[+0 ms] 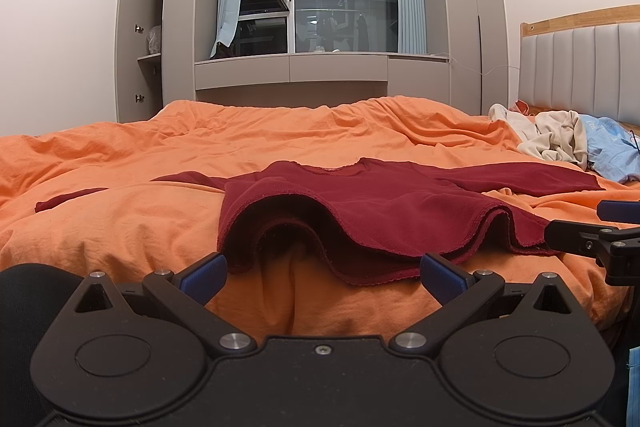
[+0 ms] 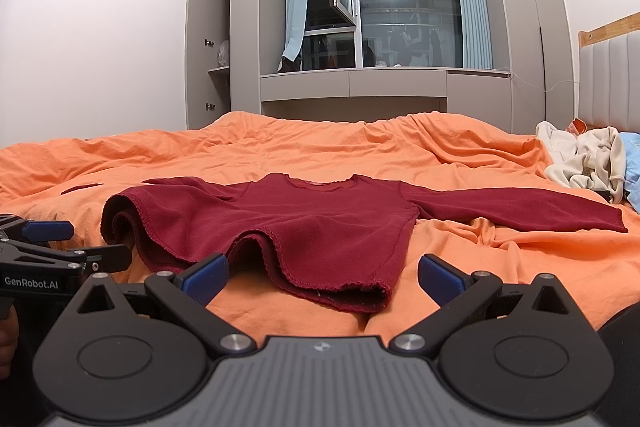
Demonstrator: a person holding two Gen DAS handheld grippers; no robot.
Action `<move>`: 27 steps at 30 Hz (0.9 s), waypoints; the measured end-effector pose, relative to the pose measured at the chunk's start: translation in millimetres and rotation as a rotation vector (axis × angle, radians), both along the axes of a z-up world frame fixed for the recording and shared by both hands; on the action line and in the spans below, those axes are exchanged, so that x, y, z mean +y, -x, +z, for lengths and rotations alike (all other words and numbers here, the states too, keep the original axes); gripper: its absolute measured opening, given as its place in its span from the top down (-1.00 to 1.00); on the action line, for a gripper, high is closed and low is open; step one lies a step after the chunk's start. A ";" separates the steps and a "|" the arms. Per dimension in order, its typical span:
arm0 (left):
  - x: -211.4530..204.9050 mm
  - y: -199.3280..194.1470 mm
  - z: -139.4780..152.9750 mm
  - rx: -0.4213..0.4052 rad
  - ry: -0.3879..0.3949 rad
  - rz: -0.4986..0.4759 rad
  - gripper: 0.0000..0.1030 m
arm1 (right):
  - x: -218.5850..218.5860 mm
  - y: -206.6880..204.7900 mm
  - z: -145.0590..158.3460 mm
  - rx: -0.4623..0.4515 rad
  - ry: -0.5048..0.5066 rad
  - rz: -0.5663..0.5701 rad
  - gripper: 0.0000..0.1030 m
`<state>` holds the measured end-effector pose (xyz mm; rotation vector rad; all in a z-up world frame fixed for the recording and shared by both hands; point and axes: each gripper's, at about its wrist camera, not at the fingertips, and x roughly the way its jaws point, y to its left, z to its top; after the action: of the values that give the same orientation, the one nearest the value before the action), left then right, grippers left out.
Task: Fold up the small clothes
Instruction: 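Move the right tool to the shirt's sleeve cuff and close on it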
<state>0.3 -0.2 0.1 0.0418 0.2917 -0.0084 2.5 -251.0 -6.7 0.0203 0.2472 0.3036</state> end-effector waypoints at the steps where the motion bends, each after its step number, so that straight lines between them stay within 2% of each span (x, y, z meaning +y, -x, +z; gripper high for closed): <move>1: -0.1 0.0 0.0 0.001 0.000 0.000 -0.99 | 0.5 0.0 -1.5 0.002 -0.002 0.001 -1.00; 7: 1.2 -1.9 -1.9 0.018 0.011 -0.012 -0.99 | -3.8 0.2 0.0 0.016 -0.028 0.000 -1.00; 11: 8.9 -9.6 -4.7 0.072 0.059 -0.075 -0.99 | -21.2 -11.8 8.9 0.058 -0.125 0.016 -1.00; 15: 6.6 -22.6 8.6 0.106 0.105 -0.148 -0.99 | -49.9 -38.0 21.5 0.109 -0.219 -0.016 -1.00; 20: 4.2 -52.6 36.9 0.090 0.128 -0.189 -0.99 | -94.5 -85.6 35.2 0.237 -0.307 -0.154 -1.00; 23: -1.0 -80.3 54.7 0.112 0.124 -0.168 -0.99 | -122.4 -115.2 36.6 0.314 -0.369 -0.250 -1.00; 27: -6.2 -124.2 71.4 0.149 0.098 -0.137 -0.99 | -146.5 -146.0 38.4 0.362 -0.345 -0.387 -1.00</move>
<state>124.5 -6.4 71.5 -0.0360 0.4363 -0.1626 148.6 -397.5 31.7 0.4623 0.5393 -0.0491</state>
